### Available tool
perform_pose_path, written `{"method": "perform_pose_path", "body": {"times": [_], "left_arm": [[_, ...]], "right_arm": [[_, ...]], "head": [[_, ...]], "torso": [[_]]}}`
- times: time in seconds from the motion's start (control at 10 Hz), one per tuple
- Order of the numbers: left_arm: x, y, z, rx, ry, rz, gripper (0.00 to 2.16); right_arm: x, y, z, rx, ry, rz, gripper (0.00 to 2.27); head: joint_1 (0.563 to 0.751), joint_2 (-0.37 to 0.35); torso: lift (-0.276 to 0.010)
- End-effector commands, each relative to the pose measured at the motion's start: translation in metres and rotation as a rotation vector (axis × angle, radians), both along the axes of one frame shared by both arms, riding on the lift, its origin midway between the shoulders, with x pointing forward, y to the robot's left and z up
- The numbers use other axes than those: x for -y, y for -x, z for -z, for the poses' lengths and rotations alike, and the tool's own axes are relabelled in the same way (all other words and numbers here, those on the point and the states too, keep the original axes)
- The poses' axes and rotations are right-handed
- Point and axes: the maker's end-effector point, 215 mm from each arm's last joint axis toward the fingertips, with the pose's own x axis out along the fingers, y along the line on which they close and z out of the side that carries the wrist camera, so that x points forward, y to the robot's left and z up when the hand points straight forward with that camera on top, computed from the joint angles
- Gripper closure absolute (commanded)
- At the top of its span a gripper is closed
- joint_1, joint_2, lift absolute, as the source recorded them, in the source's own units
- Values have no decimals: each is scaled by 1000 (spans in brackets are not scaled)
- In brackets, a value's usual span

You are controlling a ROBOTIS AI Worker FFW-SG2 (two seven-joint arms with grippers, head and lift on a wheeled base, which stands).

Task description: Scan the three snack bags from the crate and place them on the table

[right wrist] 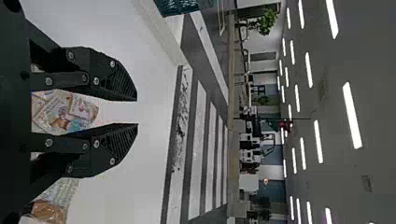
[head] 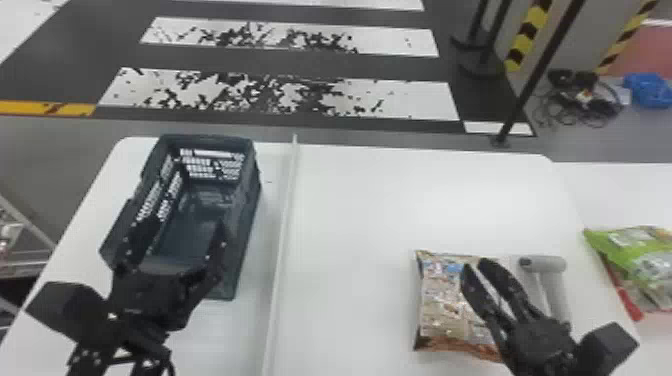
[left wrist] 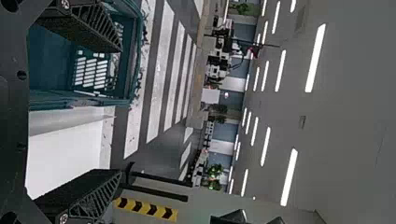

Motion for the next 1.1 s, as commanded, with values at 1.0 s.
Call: {"method": "perform_pose_path", "body": {"times": [1.0], "left_arm": [[4, 10, 0, 11, 0, 16, 73]], "right_arm": [[175, -13, 72, -167, 59, 251, 97]], "head": [[695, -308]], "torso": [[-37]]}}
